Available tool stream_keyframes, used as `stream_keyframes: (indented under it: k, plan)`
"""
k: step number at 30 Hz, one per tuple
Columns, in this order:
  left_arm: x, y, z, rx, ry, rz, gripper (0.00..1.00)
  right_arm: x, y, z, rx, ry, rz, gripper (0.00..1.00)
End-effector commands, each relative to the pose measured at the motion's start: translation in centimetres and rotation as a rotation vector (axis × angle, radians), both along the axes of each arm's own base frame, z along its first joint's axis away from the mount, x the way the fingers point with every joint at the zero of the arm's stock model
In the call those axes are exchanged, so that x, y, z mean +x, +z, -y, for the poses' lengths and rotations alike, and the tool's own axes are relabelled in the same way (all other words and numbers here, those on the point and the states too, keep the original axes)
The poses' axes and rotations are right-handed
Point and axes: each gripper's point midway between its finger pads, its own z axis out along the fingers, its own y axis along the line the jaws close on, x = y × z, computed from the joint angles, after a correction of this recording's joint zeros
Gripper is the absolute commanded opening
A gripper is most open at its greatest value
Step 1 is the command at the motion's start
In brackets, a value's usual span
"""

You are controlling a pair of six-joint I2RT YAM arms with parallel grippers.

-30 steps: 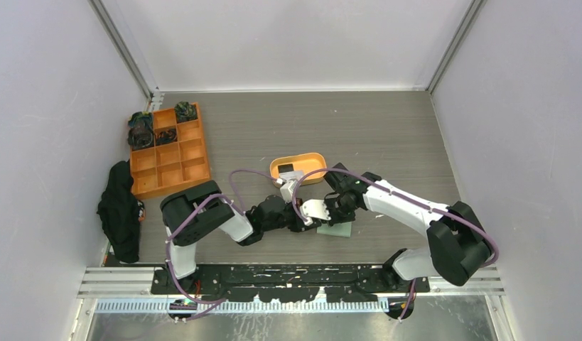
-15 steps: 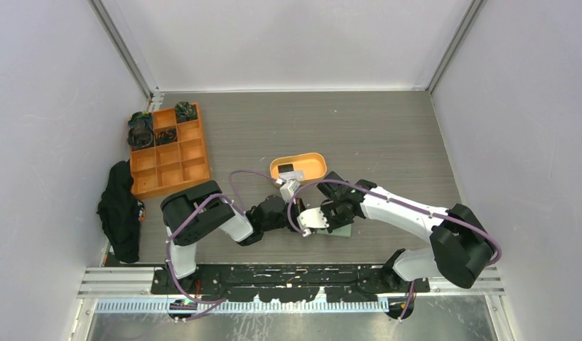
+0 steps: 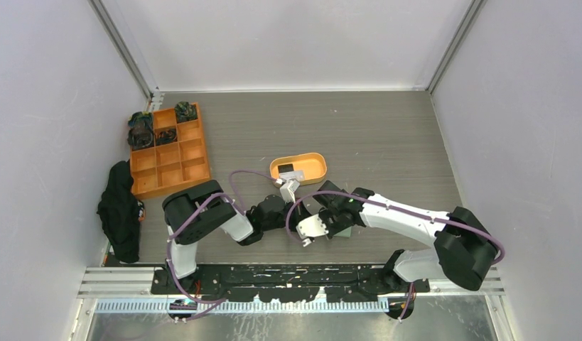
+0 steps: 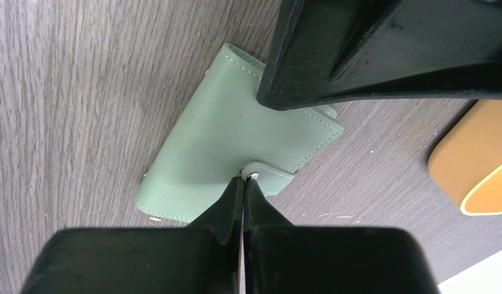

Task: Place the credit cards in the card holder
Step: Close the card holder at the center of the board.

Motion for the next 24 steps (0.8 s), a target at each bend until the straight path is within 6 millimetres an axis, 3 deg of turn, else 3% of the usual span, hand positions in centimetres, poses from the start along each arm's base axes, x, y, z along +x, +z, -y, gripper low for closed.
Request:
stream_keyframes:
  k: [1,7,11,15,19,24]
  plan:
    - [-1.1,-1.8,-0.1,0.042,-0.035,-0.029,0.00,-5.5,-3.5,4.5,-0.160,-0.018,-0.219,0.01]
    - [-1.2,-1.5,0.1,0.027,-0.037,-0.035,0.00,-6.0,-3.8,5.0,-0.176,-0.037,-0.234,0.01]
    - [-1.1,-1.2,0.2,0.016,-0.038,-0.036,0.00,-5.1,-3.6,4.1,-0.145,-0.066,-0.206,0.02]
    - [-1.1,-0.6,0.4,-0.002,-0.035,-0.039,0.01,-2.8,-1.7,1.8,-0.051,-0.173,-0.168,0.31]
    - [-0.5,0.4,-0.1,-0.006,-0.005,-0.031,0.13,0.4,3.6,-0.8,0.192,-0.314,-0.181,0.53]
    - [0.8,2.3,-2.5,0.052,0.080,0.058,0.30,2.0,9.4,0.0,0.366,-0.403,-0.118,0.75]
